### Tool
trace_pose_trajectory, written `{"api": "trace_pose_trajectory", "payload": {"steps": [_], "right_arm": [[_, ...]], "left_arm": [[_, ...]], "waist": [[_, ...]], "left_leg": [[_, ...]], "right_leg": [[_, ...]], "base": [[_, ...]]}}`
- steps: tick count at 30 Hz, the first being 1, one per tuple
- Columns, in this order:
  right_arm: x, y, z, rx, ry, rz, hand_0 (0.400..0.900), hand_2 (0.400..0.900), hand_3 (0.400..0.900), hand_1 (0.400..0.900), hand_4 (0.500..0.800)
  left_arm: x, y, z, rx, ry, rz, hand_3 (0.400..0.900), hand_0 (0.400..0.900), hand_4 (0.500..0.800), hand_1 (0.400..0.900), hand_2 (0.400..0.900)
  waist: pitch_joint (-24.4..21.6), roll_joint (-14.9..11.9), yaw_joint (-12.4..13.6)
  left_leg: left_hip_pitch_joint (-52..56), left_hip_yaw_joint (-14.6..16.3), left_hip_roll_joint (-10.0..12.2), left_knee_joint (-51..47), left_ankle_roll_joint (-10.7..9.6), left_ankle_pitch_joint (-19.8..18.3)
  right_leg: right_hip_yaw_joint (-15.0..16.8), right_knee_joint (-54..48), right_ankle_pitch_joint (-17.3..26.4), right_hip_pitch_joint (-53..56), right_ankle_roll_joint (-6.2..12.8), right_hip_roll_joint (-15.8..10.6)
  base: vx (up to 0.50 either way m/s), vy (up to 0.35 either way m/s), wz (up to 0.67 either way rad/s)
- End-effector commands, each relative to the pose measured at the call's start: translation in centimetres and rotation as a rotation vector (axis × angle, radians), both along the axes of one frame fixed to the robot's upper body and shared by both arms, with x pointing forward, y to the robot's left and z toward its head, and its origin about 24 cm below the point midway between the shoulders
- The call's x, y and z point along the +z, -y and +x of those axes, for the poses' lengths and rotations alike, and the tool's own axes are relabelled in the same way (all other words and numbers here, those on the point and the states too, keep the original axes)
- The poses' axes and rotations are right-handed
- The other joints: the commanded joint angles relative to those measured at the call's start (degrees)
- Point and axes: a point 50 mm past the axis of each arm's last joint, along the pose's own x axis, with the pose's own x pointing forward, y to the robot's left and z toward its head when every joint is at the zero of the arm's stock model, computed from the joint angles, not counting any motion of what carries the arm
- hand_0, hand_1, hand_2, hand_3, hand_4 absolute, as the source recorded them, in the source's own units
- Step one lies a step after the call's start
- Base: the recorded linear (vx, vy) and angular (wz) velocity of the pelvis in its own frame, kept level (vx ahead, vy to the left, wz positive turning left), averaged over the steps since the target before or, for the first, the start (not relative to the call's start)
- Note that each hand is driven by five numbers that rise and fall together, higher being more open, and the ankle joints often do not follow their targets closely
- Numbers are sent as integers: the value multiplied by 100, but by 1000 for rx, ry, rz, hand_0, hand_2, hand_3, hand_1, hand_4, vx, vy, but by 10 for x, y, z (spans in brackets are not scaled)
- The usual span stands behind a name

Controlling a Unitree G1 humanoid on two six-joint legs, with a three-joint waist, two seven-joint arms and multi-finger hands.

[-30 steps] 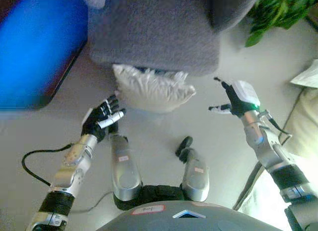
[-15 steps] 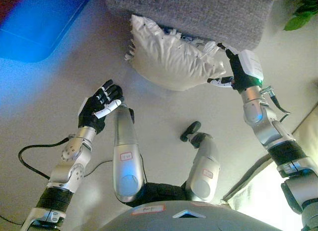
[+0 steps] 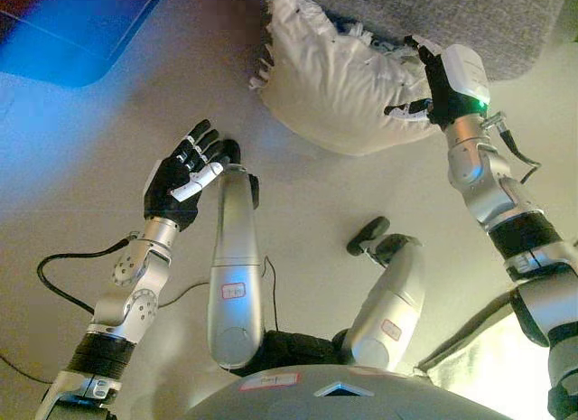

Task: Pick up the pillow and put it on the sofa.

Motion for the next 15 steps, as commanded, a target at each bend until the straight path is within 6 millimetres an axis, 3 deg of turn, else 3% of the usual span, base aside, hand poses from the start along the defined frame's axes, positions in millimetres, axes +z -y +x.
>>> {"api": "trace_pose_trajectory", "payload": {"steps": [1,15], "right_arm": [[50,31,9,-145,139,-41,900,900,900,900,800],[59,36,33,-286,-92,-21,900,900,900,900,800]], "left_arm": [[30,27,3,-106,198,-111,900,900,800,900,900],[23,24,5,-122,155,-149,900,900,800,900,900]], "waist": [[-20,416,230],[-20,550,629]], "left_leg": [[241,-123,217,1235,610,-1348],[-283,-422,32,2114,600,-1516]], "right_leg": [[-72,566,172,-866,-489,22],[164,1234,-139,-1287,-615,-87]], "base": [[18,56,4],[18,22,3]]}}
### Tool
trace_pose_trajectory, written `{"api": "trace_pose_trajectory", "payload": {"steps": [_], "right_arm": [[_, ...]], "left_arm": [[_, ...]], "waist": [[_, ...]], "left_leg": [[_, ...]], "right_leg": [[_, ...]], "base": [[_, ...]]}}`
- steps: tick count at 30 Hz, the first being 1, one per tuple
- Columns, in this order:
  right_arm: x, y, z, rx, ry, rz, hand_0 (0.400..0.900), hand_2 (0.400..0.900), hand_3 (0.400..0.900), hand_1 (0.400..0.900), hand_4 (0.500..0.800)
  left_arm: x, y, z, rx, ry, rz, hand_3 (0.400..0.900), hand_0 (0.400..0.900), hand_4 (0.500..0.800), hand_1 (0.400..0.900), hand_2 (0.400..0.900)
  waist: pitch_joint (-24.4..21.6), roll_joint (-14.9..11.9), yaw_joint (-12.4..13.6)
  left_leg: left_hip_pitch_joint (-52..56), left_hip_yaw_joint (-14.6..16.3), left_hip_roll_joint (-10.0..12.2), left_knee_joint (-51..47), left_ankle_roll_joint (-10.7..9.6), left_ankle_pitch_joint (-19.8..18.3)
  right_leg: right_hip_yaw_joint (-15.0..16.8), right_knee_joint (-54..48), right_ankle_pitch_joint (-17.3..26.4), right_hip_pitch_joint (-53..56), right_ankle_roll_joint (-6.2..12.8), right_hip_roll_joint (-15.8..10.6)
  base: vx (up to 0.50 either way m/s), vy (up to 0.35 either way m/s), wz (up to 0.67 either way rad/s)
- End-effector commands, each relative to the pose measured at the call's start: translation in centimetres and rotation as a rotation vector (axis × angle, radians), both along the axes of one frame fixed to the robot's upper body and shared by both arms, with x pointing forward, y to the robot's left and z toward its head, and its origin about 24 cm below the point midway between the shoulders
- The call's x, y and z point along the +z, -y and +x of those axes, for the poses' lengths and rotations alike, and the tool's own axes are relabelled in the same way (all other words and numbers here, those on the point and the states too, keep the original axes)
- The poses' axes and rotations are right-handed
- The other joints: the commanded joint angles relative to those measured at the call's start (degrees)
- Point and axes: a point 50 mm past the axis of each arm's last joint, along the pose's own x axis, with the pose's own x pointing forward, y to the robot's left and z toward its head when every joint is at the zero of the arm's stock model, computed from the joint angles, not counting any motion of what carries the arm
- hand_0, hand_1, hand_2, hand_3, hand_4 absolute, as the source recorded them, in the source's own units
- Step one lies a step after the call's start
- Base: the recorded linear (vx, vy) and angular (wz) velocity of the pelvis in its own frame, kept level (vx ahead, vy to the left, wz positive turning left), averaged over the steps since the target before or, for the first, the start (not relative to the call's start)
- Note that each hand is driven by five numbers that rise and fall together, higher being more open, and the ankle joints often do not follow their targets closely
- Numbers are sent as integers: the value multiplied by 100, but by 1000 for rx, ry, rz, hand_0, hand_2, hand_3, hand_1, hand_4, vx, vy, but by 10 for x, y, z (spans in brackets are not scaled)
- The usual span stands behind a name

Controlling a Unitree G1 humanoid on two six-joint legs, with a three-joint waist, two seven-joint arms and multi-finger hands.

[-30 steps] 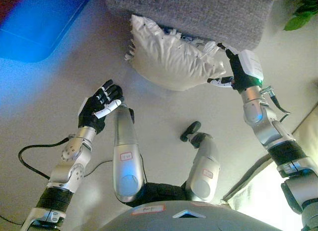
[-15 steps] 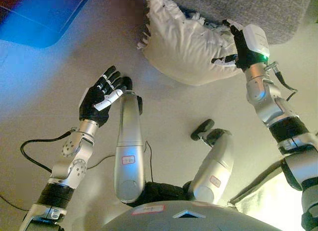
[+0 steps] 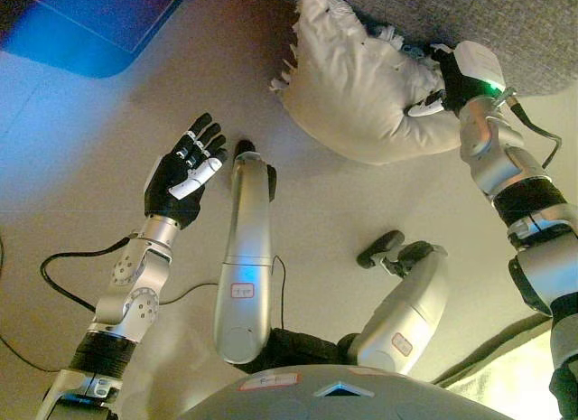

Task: Pick up the pillow and put it on the sofa.

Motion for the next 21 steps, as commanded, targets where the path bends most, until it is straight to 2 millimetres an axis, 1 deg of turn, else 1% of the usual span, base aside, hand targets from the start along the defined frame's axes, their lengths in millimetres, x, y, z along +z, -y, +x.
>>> {"api": "trace_pose_trajectory", "payload": {"steps": [1,4,8,11,12,17,21], "right_arm": [[46,21,9,-142,78,7,900,900,900,900,800],[45,19,12,-180,2,19,900,900,900,900,800],[34,18,13,-231,-234,57,900,900,900,900,800],[29,14,14,-230,-301,104,900,900,900,900,800],[29,12,14,-230,-305,128,400,400,400,400,500],[30,3,18,-192,-258,293,400,400,400,400,500],[26,4,17,-186,-212,370,400,400,400,400,500]], "left_arm": [[21,24,5,-99,137,-89,900,900,800,900,900],[20,27,6,-98,133,-104,900,900,800,900,900],[20,31,8,-110,119,-122,900,900,800,900,900],[20,33,7,-116,108,-124,900,900,800,900,900],[20,33,7,-116,104,-125,900,900,800,900,900],[16,34,5,-117,84,-138,900,900,800,900,900],[14,33,3,-108,70,-140,900,900,800,900,900]], "waist": [[-18,375,285],[-18,436,327],[-18,490,408],[-18,525,454],[-18,533,463],[-18,576,489],[-18,585,477]], "left_leg": [[129,-173,106,1151,701,-1082],[100,-170,83,1209,693,-1058],[88,-189,33,1258,677,-1027],[68,-220,23,1314,658,-981],[71,-222,28,1315,655,-960],[112,-203,61,1285,648,-851],[153,-214,120,1301,648,-817]], "right_leg": [[-158,182,399,-851,-648,88],[-104,244,384,-897,-664,79],[-51,300,377,-925,-684,39],[2,364,380,-950,-710,21],[19,381,381,-952,-716,16],[65,430,383,-889,-742,15],[113,472,376,-834,-746,1]], "base": [[-2,46,2],[0,50,3],[7,26,5],[6,14,2],[10,31,2],[3,6,0],[8,2,-1]]}}
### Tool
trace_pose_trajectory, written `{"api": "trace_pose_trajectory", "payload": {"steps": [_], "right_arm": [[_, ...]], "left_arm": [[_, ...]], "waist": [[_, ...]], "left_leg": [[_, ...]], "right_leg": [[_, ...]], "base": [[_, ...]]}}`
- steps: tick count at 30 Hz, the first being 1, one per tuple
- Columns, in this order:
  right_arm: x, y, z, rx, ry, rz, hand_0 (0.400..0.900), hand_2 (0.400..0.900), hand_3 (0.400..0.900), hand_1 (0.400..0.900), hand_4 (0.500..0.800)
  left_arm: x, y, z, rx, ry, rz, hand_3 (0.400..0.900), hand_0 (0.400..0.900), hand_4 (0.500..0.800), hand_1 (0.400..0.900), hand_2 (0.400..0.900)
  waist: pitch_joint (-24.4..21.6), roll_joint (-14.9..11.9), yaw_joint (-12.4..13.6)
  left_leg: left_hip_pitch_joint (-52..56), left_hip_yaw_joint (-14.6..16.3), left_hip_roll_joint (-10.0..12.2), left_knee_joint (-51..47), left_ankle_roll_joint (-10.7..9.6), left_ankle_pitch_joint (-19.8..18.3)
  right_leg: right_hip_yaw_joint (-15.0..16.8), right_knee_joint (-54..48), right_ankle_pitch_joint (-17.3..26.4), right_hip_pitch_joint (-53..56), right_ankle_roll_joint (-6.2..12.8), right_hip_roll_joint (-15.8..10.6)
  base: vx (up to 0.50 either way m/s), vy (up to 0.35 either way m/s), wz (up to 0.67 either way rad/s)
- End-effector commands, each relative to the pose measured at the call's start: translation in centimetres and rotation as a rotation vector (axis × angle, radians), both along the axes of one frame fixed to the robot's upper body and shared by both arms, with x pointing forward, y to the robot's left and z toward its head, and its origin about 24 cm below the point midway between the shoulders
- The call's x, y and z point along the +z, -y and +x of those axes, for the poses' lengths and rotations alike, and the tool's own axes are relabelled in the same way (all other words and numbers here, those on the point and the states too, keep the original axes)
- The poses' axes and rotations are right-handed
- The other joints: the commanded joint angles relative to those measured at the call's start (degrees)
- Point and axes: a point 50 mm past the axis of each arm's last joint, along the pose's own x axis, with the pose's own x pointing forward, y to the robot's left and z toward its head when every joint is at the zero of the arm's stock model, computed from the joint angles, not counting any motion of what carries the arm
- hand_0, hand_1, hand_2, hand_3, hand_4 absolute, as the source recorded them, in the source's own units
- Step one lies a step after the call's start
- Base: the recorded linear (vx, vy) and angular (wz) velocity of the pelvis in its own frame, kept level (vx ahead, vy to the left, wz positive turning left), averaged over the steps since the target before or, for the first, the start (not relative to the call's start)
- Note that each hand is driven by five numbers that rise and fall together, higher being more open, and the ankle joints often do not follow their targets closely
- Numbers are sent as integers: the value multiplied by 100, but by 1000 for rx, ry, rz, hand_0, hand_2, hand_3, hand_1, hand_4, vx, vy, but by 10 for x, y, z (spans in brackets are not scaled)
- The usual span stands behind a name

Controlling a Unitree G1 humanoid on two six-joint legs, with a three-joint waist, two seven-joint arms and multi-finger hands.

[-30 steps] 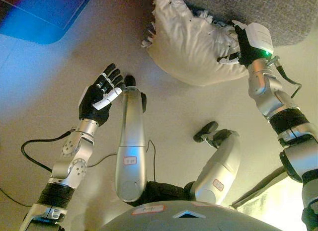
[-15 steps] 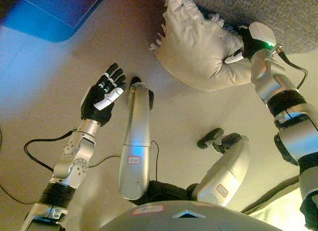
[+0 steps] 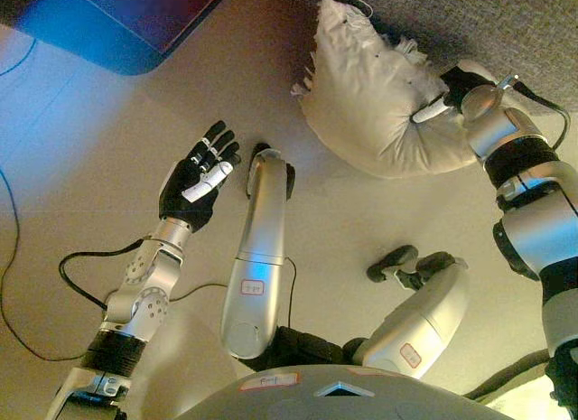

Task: Pick up the pillow and put it on the sofa.

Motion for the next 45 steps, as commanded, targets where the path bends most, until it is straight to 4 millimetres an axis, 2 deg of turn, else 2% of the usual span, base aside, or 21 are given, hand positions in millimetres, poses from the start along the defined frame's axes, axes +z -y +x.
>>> {"api": "trace_pose_trajectory", "payload": {"steps": [1,10,14,20,25,26,30,32,33,34,39,42,45], "right_arm": [[18,6,3,-46,131,135,400,400,400,400,500],[16,2,4,-44,222,316,400,400,400,400,500],[17,1,3,-6,267,362,400,400,400,400,500],[31,-8,1,77,395,345,400,400,400,400,500],[52,-21,-5,176,530,303,400,400,400,400,500],[53,-21,-6,183,542,297,400,400,400,400,500],[61,-26,-22,259,643,263,400,400,400,400,500],[63,-25,-33,293,695,242,400,400,400,400,500],[63,-25,-40,307,723,243,400,400,400,400,500],[62,-25,-46,321,750,243,400,400,400,400,500],[60,-28,-83,408,889,204,400,400,400,400,500],[60,-35,-107,462,975,183,400,400,400,400,500],[53,-34,-132,501,1011,194,400,400,400,400,500]], "left_arm": [[22,16,1,-54,121,-80,900,900,800,900,900],[18,17,-2,-35,97,-85,900,900,800,900,900],[16,14,-5,-12,84,-86,900,900,800,900,900],[13,1,-10,87,65,-85,900,900,800,900,900],[14,-11,-11,185,81,-51,900,900,800,900,900],[13,-11,-11,188,80,-51,900,900,800,900,900],[14,-14,-11,227,75,5,900,900,800,900,900],[14,-15,-11,241,74,38,900,900,800,900,900],[15,-15,-9,246,75,48,900,900,800,900,900],[15,-15,-9,249,73,59,900,900,800,900,900],[11,-14,-6,291,24,77,900,900,800,900,900],[3,-12,-5,319,-7,81,900,900,800,900,900],[-6,-10,-6,336,-46,84,900,900,800,900,900]], "waist": [[-14,315,187],[-14,365,117],[-14,340,86],[-14,184,5],[-14,-85,-83],[-14,-97,-88],[-14,-487,-170],[-14,-632,-232],[-14,-731,-283],[-14,-783,-313],[-385,-978,-637],[-720,-1027,-902],[-1082,-1051,-1137]], "left_leg": [[187,-133,293,948,694,-770],[329,-69,405,924,707,-739],[508,-14,461,741,700,-691],[1045,148,631,-59,665,-466],[1927,422,791,-1518,573,-6],[1967,431,793,-1570,567,20],[2987,799,767,-2972,523,457],[3461,935,812,-3479,481,650],[3617,1011,795,-3763,518,895],[3816,1052,816,-3924,505,948],[4809,1402,877,-4825,442,1149],[5434,1697,803,-5378,486,1177],[6017,1986,696,-5887,552,1181]], "right_leg": [[-154,-107,589,-655,-703,168],[-93,-53,566,-524,-717,161],[-159,-224,619,-326,-697,196],[-446,-997,951,251,-622,292],[-958,-2411,1411,1353,-545,540],[-983,-2465,1433,1404,-540,552],[-1661,-3993,1909,2673,-365,721],[-1881,-4638,2079,3279,-294,853],[-2016,-5024,2279,3538,-339,906],[-2073,-5239,2335,3783,-315,961],[-2139,-6261,2728,4742,-138,1207],[-2014,-6660,2966,5085,-24,1291],[-1917,-6955,3239,5342,85,1351]], "base": [[32,5,-3],[1,3,0],[0,0,0],[-23,-63,-7],[-29,-86,-14],[13,-92,-18],[46,-89,-15],[23,-84,-12],[-33,-88,-10],[-35,-89,-13],[68,-28,-22],[87,43,-26],[122,28,-18]]}}
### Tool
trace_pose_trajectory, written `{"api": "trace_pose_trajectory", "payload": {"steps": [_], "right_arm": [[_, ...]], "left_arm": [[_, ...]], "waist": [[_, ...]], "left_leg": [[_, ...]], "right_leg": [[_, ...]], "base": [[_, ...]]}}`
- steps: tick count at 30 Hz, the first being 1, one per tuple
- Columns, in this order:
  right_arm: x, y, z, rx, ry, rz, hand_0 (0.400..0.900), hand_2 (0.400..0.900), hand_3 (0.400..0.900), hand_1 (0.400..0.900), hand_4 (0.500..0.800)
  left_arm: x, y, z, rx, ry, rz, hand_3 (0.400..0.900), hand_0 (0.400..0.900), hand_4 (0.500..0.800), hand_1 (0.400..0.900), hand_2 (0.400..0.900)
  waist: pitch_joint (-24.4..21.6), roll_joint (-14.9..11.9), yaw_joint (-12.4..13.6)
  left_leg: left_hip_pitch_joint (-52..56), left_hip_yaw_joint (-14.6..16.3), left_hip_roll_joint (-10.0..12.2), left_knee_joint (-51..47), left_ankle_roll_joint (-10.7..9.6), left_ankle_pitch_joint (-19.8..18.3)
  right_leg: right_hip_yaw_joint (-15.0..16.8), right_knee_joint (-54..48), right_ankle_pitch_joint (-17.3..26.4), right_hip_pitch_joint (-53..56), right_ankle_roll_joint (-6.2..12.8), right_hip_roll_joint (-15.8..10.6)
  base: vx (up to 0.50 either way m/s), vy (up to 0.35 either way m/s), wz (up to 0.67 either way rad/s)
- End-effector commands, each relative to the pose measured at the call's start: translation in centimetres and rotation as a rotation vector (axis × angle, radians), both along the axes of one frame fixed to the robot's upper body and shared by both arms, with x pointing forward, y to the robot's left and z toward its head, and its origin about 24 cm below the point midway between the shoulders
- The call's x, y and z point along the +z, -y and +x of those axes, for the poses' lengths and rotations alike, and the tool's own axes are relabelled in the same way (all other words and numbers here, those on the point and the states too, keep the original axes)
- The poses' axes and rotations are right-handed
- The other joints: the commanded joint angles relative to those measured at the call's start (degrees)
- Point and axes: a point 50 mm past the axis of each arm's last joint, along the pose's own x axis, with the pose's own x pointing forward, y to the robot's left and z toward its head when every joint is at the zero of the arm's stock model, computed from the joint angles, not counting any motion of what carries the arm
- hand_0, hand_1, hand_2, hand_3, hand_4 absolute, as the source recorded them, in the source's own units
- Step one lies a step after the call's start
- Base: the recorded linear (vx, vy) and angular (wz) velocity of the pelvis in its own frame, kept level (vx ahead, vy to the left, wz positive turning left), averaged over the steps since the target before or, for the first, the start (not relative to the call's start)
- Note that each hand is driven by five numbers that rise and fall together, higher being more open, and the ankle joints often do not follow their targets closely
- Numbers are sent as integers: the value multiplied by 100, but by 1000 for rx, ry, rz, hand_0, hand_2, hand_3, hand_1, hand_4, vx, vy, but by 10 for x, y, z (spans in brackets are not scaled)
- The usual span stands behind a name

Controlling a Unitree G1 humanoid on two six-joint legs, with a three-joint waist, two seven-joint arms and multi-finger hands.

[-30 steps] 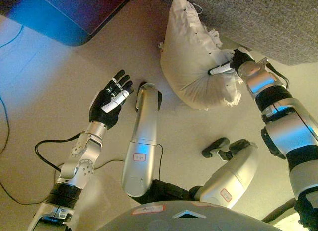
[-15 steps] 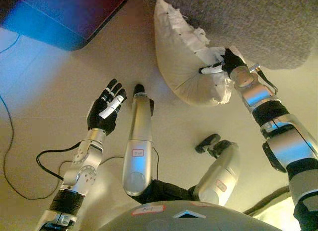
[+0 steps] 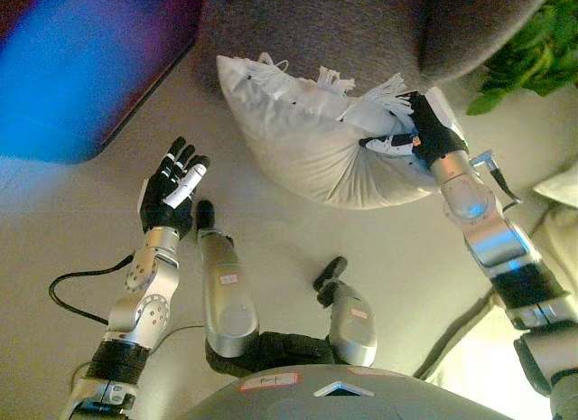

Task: Pick up the pillow and put it on the sofa.

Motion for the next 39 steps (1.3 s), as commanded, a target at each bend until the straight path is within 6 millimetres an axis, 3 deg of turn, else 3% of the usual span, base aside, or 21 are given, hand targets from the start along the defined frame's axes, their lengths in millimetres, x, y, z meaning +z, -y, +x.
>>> {"api": "trace_pose_trajectory", "payload": {"steps": [1,8,19,23,29,35,38,39], "right_arm": [[87,11,-27,36,524,56,400,400,400,400,500],[80,19,-52,35,530,76,400,400,400,400,500],[96,41,-51,32,459,35,400,400,400,400,500],[101,47,-39,18,424,22,400,400,400,400,500],[103,61,-4,-43,338,57,400,400,400,400,500],[92,92,34,-211,176,81,400,400,400,400,500],[94,115,56,-330,33,138,400,400,400,400,500],[98,122,60,-390,30,145,900,900,900,900,800]], "left_arm": [[2,8,-5,3,50,41,900,900,800,900,900],[-6,3,-12,21,-7,62,900,900,800,900,900],[-10,-19,-31,32,-80,87,900,900,800,900,900],[-11,-25,-38,32,-99,101,900,900,800,900,900],[-6,-36,-45,16,-119,125,900,900,800,900,900],[3,-43,-45,-42,-129,183,900,900,800,900,900],[16,-45,-35,-107,-94,233,900,900,800,900,900],[22,-46,-31,-124,-76,249,900,900,800,900,900]], "waist": [[-1089,-68,-173],[-1668,-92,-386],[-1949,-275,-199],[-1981,-292,-42],[-1963,-279,309],[-1856,-291,719],[-1702,-315,1088],[-1660,-290,1186]], "left_leg": [[1148,556,-169,-1034,679,33],[1885,904,-368,-1744,790,0],[2179,920,-284,-1747,689,-86],[2255,874,-227,-1763,623,-58],[2287,722,-130,-1733,497,23],[2208,501,18,-1828,366,207],[1950,252,121,-1908,248,390],[1909,130,200,-1942,170,339]], "right_leg": [[231,-293,798,-167,189,-196],[266,-424,1339,-136,234,-133],[43,-646,929,319,214,93],[-56,-740,763,465,165,167],[-242,-854,538,691,101,277],[-470,-906,476,824,119,355],[-642,-979,459,829,146,437],[-605,-1032,401,853,200,529]], "base": [[122,0,-11],[112,-67,2],[107,-79,6],[128,-82,5],[152,-100,11],[121,-185,22],[44,-280,28],[-17,-284,23]]}}
